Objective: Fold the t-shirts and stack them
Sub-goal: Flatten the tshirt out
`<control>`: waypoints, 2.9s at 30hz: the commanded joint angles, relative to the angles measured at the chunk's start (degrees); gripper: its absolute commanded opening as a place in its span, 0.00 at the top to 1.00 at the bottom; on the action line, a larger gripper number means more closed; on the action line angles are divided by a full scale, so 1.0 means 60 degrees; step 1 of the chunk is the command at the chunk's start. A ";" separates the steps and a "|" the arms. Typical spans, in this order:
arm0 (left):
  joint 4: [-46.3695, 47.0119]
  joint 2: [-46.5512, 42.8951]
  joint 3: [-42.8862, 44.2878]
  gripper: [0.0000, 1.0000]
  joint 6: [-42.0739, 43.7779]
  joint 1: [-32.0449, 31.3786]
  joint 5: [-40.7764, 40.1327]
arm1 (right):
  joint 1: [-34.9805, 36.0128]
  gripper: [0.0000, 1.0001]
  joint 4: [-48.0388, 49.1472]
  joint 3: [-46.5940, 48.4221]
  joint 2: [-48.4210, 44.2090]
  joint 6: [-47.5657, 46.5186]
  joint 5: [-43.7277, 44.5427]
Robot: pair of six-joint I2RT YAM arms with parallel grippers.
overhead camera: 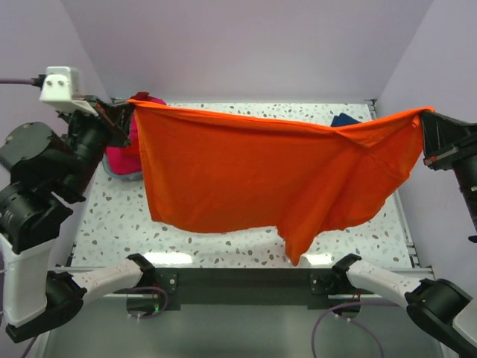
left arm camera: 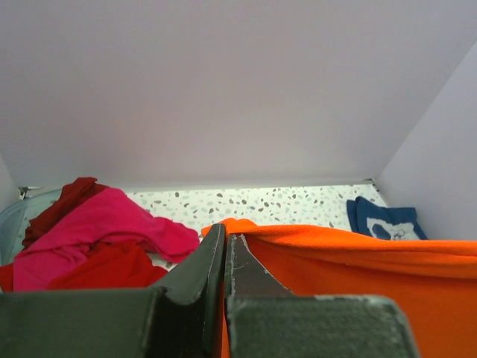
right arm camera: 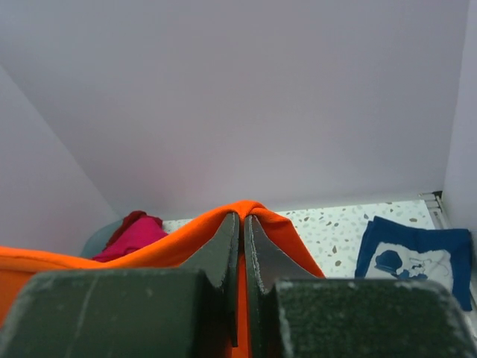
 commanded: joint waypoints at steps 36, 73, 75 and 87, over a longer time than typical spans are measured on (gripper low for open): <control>0.1322 0.1455 -0.0064 1.00 0.1634 0.1181 0.0721 | -0.0046 1.00 0.1124 0.0317 0.1285 -0.2881 0.2022; 0.2186 0.8896 0.1356 0.00 0.0200 0.2998 0.0663 | -0.1862 0.13 0.1682 0.1344 0.8933 -0.1432 0.0339; 0.2403 0.8428 0.0965 0.00 0.0155 0.2969 0.0839 | -0.1848 0.06 0.2014 -0.0328 0.8100 -0.1124 -0.0289; 0.4133 0.3199 -0.6577 0.00 -0.1177 0.2353 0.2158 | -0.1877 0.01 0.3056 -0.8932 0.2606 0.1570 -0.2152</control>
